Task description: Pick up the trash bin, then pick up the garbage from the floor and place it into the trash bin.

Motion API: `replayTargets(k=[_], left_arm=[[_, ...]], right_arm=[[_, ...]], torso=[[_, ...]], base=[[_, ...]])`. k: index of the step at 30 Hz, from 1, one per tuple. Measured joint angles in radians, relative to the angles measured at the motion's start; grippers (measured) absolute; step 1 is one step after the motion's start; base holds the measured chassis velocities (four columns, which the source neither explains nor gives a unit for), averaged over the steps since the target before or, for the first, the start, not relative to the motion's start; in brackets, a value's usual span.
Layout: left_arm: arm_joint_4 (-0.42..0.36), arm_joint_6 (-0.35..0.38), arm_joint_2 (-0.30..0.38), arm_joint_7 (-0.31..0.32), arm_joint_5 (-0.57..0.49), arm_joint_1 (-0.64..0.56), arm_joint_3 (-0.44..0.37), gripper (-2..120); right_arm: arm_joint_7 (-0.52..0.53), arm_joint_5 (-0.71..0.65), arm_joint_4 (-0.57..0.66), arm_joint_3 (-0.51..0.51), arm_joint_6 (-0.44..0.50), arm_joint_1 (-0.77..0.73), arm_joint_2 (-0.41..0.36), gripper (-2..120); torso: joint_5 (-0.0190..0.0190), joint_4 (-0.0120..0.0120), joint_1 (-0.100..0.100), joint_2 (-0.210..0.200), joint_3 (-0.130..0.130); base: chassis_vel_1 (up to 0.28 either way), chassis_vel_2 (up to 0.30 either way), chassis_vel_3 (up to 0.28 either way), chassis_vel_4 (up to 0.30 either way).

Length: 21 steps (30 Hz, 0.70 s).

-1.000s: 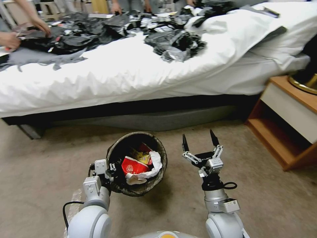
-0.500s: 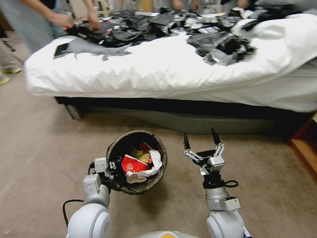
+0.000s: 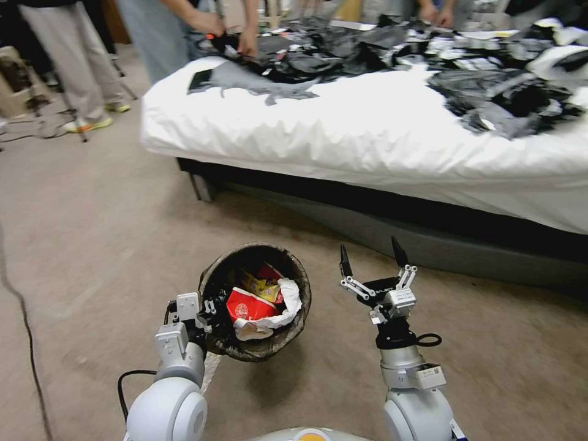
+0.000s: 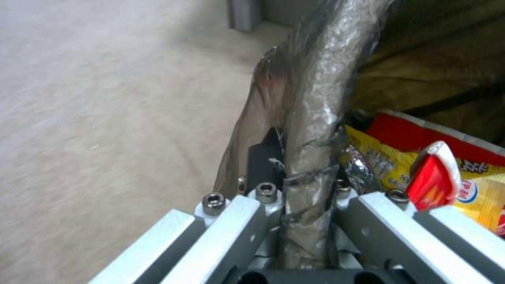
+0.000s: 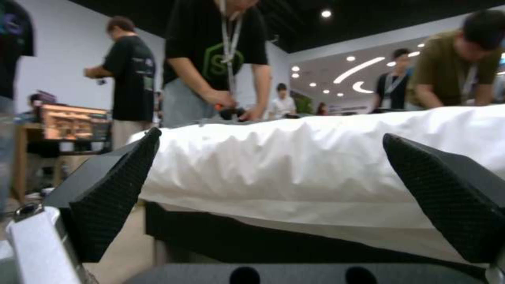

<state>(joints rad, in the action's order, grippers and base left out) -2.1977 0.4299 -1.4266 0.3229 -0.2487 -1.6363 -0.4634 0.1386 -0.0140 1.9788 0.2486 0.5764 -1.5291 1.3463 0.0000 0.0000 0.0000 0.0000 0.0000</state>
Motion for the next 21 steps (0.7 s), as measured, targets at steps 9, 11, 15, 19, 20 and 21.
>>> replayTargets(k=[9,11,15,19,20,21], left_arm=[[0.0,0.001,0.0,-0.001,0.001,0.0,0.002,0],[0.0,0.001,0.0,-0.001,0.001,0.0,0.002,0],[0.0,0.001,-0.001,-0.001,0.002,0.001,0.002,0],[0.002,0.001,-0.001,-0.001,0.002,0.001,0.002,0],[0.003,-0.001,-0.001,-0.002,0.003,0.002,0.002,0],[0.005,-0.004,-0.001,-0.002,0.004,0.003,0.002,0]], right_arm=[[-0.003,0.001,0.003,0.0,-0.002,0.0,-0.001,100],[-0.004,0.001,0.003,-0.001,-0.002,0.0,-0.001,100],[-0.005,0.002,0.003,-0.004,-0.002,0.0,-0.001,100],[-0.006,0.003,0.002,-0.007,-0.002,0.0,0.0,100],[-0.006,0.003,0.002,-0.008,-0.002,0.0,0.0,100],[-0.006,0.003,0.001,-0.008,-0.002,0.0,0.001,100]], torso=[[0.0001,0.0001,0.0,0.0,0.0],[0.0,0.0,0.0,0.0,0.0],[0.0,0.0,0.0,0.0,0.0],[0.0,0.0,0.0,0.0,0.0],[0.0,-0.0001,0.0,0.0,0.0],[0.0001,0.0,0.0,0.0,0.0]], base=[[0.13,0.128,0.126,0.127],[0.136,0.136,0.11,0.124],[0.124,0.122,0.116,0.126],[0.133,0.131,0.135,0.134],[0.103,0.14,0.148,0.101],[0.116,0.126,0.148,0.101]])
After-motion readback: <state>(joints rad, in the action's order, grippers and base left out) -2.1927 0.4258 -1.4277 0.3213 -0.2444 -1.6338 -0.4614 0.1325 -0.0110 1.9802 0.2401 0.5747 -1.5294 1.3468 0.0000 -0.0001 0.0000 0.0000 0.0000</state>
